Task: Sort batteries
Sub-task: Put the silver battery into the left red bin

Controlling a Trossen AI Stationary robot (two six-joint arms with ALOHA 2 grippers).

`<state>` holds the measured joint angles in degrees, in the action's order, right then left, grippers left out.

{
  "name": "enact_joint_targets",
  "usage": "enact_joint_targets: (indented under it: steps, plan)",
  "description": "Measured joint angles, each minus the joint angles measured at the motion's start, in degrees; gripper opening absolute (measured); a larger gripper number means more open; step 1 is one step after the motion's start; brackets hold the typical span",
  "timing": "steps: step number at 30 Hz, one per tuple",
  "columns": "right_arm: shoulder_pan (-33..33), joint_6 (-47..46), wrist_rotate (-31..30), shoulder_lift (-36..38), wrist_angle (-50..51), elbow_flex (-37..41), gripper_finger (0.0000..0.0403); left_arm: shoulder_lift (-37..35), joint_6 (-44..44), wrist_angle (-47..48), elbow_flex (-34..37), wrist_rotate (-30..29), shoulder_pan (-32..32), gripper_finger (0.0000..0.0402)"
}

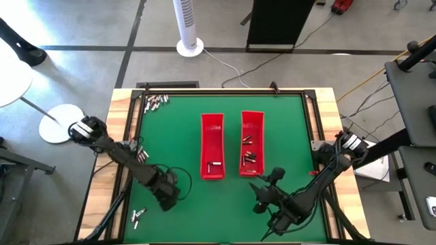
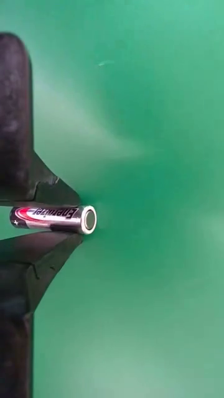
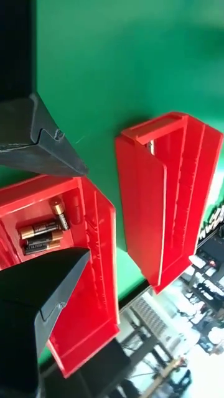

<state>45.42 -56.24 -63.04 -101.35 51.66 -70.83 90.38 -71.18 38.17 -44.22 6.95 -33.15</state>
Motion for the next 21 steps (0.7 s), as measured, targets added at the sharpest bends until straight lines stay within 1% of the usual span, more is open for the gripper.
enact_joint_targets:
  steps: [4, 6, 9, 12, 16, 21]
  plan:
    - [-0.4, -4.2, 0.0, -1.4, -0.2, 0.0, 0.0192, -0.5, -8.8, -0.6, 0.0, 2.0, 3.3, 0.0029]
    - [-0.3, -5.3, 0.3, -2.5, -0.3, 0.0, 0.0192, -0.7, -15.8, -0.8, 0.1, 2.0, 4.2, 0.0031]
    - [-0.2, -4.8, 1.0, -4.2, -0.5, 0.0, 0.0192, -1.1, -24.4, -2.2, 0.2, 1.4, 5.2, 0.0034]
    - [-0.4, -3.4, 2.1, -5.5, -0.7, 0.0, 0.0192, -1.4, -30.4, -6.4, 0.2, -0.3, 5.4, 0.0042]
    - [-0.7, -2.9, 2.0, -6.0, -1.4, 0.1, 0.0192, -1.5, -34.3, -8.4, 0.1, 0.3, 5.4, 0.0054]
    - [-0.8, -1.7, 1.9, -6.1, -1.4, 0.1, 0.0192, -1.6, -34.4, -8.4, 0.1, 0.9, 5.4, 0.0073]
